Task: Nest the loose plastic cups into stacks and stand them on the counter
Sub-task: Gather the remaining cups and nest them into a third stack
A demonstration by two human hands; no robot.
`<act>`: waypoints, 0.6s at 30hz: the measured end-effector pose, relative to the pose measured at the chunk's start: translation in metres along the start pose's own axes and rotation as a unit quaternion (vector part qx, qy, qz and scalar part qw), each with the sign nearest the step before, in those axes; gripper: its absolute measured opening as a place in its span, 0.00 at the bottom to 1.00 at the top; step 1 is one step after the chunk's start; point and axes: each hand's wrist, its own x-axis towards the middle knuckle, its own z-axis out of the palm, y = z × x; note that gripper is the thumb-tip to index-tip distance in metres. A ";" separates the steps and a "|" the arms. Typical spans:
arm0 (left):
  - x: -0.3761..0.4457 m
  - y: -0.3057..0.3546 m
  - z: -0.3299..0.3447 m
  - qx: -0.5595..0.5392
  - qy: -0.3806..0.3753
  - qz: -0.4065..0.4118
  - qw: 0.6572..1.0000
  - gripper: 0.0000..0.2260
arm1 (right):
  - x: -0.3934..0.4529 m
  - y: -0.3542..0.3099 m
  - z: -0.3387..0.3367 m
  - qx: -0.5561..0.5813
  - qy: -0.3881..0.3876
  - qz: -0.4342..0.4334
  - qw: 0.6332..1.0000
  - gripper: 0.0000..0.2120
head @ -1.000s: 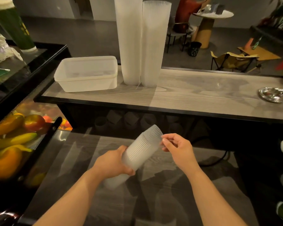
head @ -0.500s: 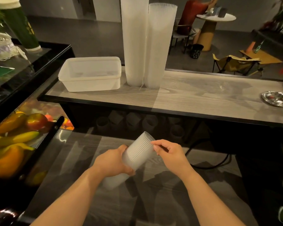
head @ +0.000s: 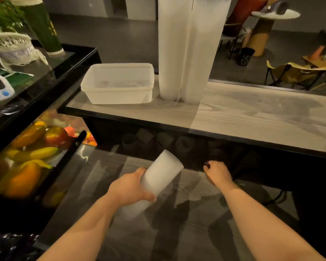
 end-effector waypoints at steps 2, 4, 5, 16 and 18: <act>0.001 -0.003 0.000 0.003 0.003 -0.012 1.000 0.46 | 0.013 0.004 0.001 -0.031 -0.033 0.016 0.999 0.16; 0.002 -0.007 0.000 0.003 0.002 -0.024 1.000 0.47 | 0.024 0.007 0.001 -0.064 -0.085 0.014 0.994 0.17; 0.002 -0.009 0.000 0.001 0.001 -0.029 1.000 0.47 | 0.029 0.008 0.002 -0.074 -0.111 0.014 0.991 0.18; 0.010 -0.016 0.005 -0.006 -0.003 -0.030 1.000 0.45 | 0.015 -0.008 -0.005 0.048 -0.046 0.048 0.997 0.14; 0.011 -0.014 0.006 -0.003 -0.007 -0.024 1.000 0.44 | -0.005 -0.014 -0.015 0.111 0.003 0.011 0.994 0.10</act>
